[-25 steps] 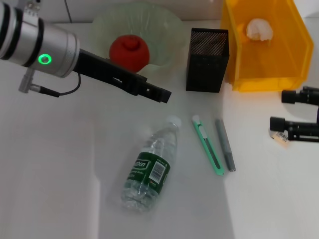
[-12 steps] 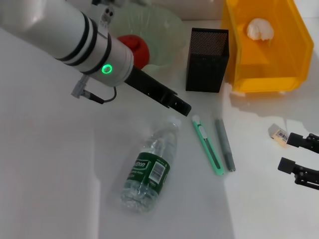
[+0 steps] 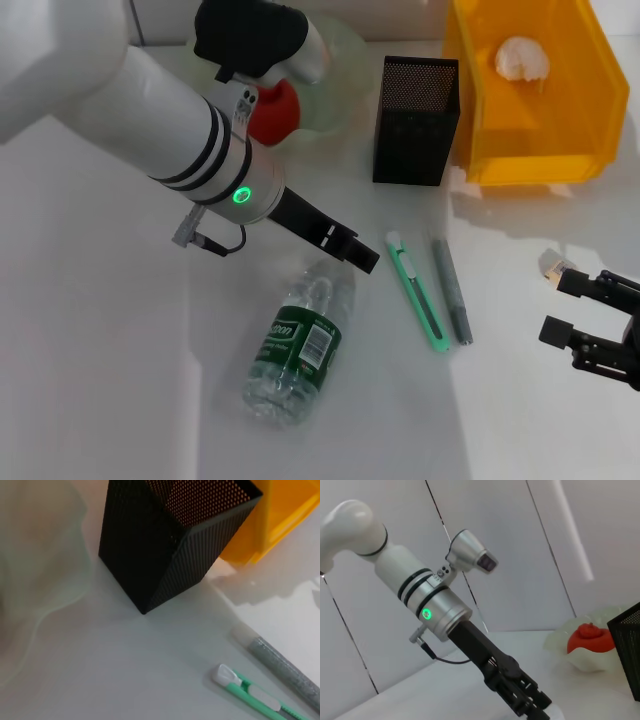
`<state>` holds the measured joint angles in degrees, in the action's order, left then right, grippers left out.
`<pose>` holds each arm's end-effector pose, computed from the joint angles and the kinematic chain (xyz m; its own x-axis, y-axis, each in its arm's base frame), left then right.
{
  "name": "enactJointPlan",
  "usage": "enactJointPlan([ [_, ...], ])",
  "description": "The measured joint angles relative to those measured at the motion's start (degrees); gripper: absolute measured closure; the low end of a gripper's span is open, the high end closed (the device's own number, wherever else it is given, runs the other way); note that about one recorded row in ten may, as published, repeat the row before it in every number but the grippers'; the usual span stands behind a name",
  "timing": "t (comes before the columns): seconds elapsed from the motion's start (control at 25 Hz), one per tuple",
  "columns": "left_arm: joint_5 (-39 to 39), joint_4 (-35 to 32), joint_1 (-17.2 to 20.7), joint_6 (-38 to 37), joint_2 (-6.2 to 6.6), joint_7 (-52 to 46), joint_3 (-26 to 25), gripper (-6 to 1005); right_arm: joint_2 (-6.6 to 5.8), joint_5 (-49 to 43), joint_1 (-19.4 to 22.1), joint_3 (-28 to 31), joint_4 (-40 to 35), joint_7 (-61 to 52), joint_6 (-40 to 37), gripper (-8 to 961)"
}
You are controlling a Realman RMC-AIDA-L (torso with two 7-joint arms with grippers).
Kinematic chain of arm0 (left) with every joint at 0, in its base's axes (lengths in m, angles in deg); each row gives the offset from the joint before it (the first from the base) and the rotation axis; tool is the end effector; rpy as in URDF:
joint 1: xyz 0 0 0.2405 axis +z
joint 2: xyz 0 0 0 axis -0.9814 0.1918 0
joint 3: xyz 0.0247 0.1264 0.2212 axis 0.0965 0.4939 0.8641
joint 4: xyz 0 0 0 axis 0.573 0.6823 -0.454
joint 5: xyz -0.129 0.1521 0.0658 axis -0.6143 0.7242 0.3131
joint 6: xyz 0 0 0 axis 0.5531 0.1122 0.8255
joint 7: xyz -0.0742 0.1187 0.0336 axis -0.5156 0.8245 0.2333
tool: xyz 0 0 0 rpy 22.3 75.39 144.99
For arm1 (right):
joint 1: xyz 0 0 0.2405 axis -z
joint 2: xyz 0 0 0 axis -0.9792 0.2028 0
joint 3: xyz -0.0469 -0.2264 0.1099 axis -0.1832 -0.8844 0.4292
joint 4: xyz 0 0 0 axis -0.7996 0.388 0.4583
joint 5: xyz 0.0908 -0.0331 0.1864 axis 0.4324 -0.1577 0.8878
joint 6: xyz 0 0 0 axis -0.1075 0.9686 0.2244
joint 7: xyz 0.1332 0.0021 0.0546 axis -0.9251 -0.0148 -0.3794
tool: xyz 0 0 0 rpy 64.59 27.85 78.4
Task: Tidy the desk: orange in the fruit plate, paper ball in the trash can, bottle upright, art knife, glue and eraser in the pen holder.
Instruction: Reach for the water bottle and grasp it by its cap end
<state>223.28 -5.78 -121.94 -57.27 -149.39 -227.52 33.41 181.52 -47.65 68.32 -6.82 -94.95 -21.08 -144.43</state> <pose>-0.1359 0.3655 -0.0910 0.6909 0.7204 -0.0598 0.6652 -0.6660 -0.3375 0.3357 0.2104 0.0193 0.6143 -0.3568 -0.7038 -0.5991 -0.7914 -0.1217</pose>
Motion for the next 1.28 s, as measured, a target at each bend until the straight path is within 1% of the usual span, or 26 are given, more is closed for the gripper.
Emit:
enactJointPlan([
  [0.4,-0.2,1.3,0.1,2.7,0.00,-0.3,1.2,169,0.52,0.0,-0.5,0.2,0.8,-0.1,0.5,177],
  [0.88,-1.2,2.1,0.2,4.4,0.00,-0.6,3.9,170,0.67,0.0,-0.6,0.3,2.3,0.0,1.3,178],
  [1.28,-1.7,2.9,0.1,4.9,0.00,-0.9,4.4,254,1.09,0.0,-0.6,-0.1,2.3,0.0,2.0,178],
])
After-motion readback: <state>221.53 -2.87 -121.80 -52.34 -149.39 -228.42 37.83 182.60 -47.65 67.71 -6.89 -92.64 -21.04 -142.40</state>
